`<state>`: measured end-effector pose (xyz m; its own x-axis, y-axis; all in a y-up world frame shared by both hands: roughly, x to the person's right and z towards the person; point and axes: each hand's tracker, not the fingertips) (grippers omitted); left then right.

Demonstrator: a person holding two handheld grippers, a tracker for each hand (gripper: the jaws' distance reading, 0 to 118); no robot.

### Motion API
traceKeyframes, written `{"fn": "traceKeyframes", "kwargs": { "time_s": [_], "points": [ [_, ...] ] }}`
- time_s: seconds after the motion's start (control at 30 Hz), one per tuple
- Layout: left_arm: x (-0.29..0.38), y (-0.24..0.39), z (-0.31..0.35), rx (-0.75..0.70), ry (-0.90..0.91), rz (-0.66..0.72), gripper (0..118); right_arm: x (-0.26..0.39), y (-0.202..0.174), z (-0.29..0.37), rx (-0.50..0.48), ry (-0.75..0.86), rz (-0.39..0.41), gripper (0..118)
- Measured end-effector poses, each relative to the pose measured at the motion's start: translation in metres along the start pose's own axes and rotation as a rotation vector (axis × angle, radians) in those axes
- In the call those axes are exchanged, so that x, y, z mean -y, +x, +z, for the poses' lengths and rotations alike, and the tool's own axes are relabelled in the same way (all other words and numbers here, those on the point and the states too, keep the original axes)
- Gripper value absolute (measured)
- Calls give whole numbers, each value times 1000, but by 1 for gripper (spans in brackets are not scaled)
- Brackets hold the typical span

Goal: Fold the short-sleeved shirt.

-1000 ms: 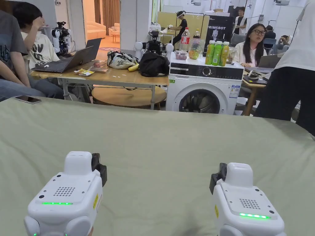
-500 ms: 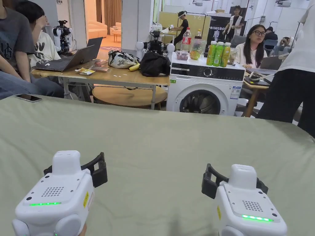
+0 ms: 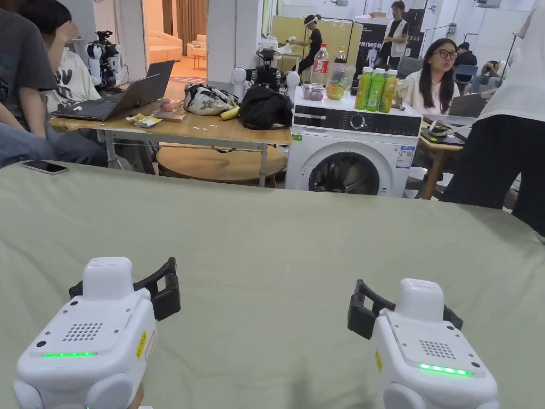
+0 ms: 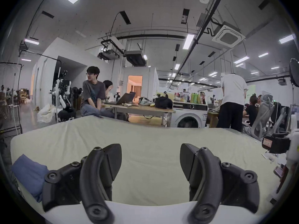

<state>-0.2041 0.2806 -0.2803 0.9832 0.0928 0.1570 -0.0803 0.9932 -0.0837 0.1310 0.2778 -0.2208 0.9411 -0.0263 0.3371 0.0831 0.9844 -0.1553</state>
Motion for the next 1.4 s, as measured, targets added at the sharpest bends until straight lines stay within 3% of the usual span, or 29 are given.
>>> {"fn": "traceKeyframes", "kwargs": {
  "time_s": [0.2,0.5,0.8,1.0,1.4],
  "points": [
    [0,7,0,2,-33,-102,75,0,5,2,-60,29,-32,87],
    [5,7,-1,-36,-57,-102,75,-3,-5,3,-37,41,-22,87],
    [3,-1,1,-18,-56,-65,75,-11,3,-3,-61,-35,-162,87],
    [8,-2,3,-21,-28,-89,75,-12,-3,-3,36,-26,-112,87],
    [4,2,5,9,-8,-104,75,-10,-12,-1,45,-15,-78,87]
  ]
}}
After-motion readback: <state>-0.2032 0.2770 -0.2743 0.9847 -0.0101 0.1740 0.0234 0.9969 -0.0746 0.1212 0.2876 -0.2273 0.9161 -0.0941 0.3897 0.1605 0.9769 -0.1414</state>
